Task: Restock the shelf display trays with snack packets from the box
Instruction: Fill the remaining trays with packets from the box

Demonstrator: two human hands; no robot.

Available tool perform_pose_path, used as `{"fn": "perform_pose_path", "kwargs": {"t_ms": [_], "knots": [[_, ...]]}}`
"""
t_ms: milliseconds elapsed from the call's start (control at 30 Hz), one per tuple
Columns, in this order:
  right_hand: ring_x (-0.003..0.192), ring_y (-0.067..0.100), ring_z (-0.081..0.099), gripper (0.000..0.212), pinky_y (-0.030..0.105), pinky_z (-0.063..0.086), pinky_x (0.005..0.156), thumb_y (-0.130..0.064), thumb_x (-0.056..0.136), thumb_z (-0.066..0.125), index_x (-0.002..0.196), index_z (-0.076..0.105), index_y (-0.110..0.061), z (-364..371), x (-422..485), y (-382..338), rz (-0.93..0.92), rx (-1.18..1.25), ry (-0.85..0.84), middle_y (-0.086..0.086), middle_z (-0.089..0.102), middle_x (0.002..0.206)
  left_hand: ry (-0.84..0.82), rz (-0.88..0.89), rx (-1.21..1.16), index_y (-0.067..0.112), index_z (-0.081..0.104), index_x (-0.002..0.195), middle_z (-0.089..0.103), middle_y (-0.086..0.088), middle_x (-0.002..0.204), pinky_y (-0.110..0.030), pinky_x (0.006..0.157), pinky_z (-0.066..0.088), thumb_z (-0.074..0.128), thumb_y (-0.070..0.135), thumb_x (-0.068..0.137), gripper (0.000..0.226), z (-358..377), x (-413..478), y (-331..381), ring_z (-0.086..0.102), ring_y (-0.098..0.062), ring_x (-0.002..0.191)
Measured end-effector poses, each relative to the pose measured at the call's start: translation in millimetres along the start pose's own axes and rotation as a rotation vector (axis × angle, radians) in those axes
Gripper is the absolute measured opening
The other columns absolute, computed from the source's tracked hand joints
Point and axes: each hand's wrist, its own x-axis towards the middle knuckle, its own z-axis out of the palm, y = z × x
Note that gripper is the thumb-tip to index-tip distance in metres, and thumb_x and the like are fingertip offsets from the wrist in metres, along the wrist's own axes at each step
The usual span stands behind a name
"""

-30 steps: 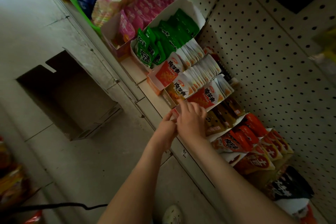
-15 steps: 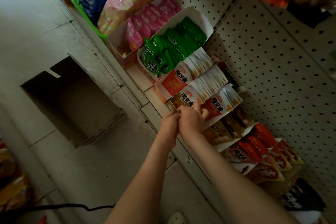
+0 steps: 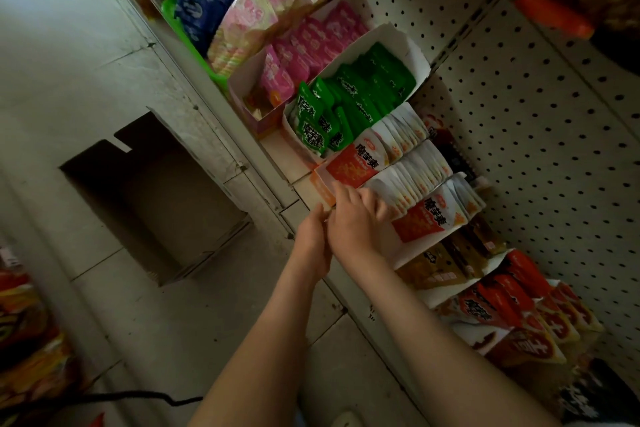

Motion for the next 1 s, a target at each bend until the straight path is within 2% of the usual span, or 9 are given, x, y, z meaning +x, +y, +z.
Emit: {"fn": "perform_pose_path", "kwargs": {"t_ms": [33,100,167,200,367,500,600,800,1000], "knots": [[0.128,0.019,0.031,0.046,0.036,0.014,0.101,-0.019,0.097,0.043,0.142,0.037,-0.024,0,7,-1,-0.009,-0.037,-0.046,-0.006,0.046,0.142,0.013,-0.02,-0.021,0.004,0.056,0.115,0.063,-0.013,0.107,-0.035,0.082,0.05,0.027,0.039,0.104,0.046,-5,3,5,0.062,-0.023,0.096],[0.129,0.02,0.029,0.045,0.038,0.018,0.102,-0.016,0.095,0.043,0.139,0.038,-0.024,-3,18,1,-0.028,-0.114,-0.126,-0.005,0.048,0.139,-0.021,-0.106,-0.074,-0.002,0.033,0.143,0.047,-0.023,0.138,-0.043,0.101,0.045,0.022,0.051,0.102,0.068,-13,8,10,0.052,-0.033,0.122],[0.127,0.021,0.03,0.041,0.038,0.021,0.099,-0.016,0.094,0.045,0.133,0.042,-0.025,-6,22,5,-0.063,-0.168,-0.159,-0.005,0.051,0.134,-0.088,-0.205,-0.104,-0.002,0.014,0.151,0.028,-0.03,0.151,-0.05,0.114,0.029,0.017,0.064,0.097,0.085,-19,11,7,0.036,-0.041,0.137],[0.126,0.022,0.03,0.037,0.037,0.021,0.098,-0.017,0.094,0.046,0.131,0.044,-0.025,-7,22,6,-0.093,-0.201,-0.167,-0.005,0.051,0.132,-0.111,-0.246,-0.118,-0.002,0.011,0.151,0.027,-0.031,0.151,-0.052,0.115,0.027,0.016,0.069,0.094,0.091,-20,13,5,0.035,-0.042,0.137],[0.126,0.023,0.03,0.034,0.037,0.023,0.1,-0.016,0.096,0.042,0.129,0.045,-0.023,-3,18,15,-0.176,-0.301,-0.174,-0.004,0.047,0.132,-0.183,-0.285,-0.218,-0.008,0.025,0.146,0.056,-0.027,0.127,-0.049,0.105,0.041,0.007,0.071,0.091,0.098,-6,14,-5,0.053,-0.038,0.122],[0.129,0.025,0.027,0.037,0.039,0.018,0.107,-0.012,0.095,0.042,0.131,0.046,-0.02,2,18,20,-0.19,-0.285,-0.168,-0.002,0.045,0.134,-0.178,-0.29,-0.199,-0.008,0.026,0.146,0.058,-0.026,0.122,-0.048,0.095,0.047,0.006,0.071,0.092,0.098,-4,21,-7,0.053,-0.037,0.122],[0.131,0.025,0.025,0.038,0.041,0.014,0.11,-0.011,0.095,0.039,0.132,0.046,-0.019,4,17,25,-0.197,-0.261,-0.174,-0.002,0.045,0.135,-0.153,-0.293,-0.152,-0.009,0.029,0.143,0.06,-0.025,0.118,-0.044,0.085,0.05,0.005,0.072,0.092,0.099,-3,20,-7,0.058,-0.034,0.112],[0.125,0.023,0.028,0.029,0.038,0.02,0.103,-0.013,0.096,0.041,0.12,0.055,-0.02,6,22,22,-0.147,-0.204,-0.159,-0.005,0.049,0.13,-0.126,-0.316,-0.157,-0.008,0.04,0.14,0.059,-0.024,0.127,-0.049,0.107,0.041,0.007,0.081,0.084,0.11,-2,24,-11,0.056,-0.036,0.119],[0.119,0.023,0.031,0.026,0.037,0.019,0.101,-0.011,0.095,0.039,0.108,0.061,-0.018,10,26,16,-0.08,-0.138,-0.112,-0.005,0.054,0.122,-0.156,-0.344,-0.234,-0.005,0.036,0.142,0.048,-0.023,0.141,-0.049,0.105,0.036,0.003,0.08,0.084,0.108,3,19,-2,0.044,-0.035,0.132]]}}
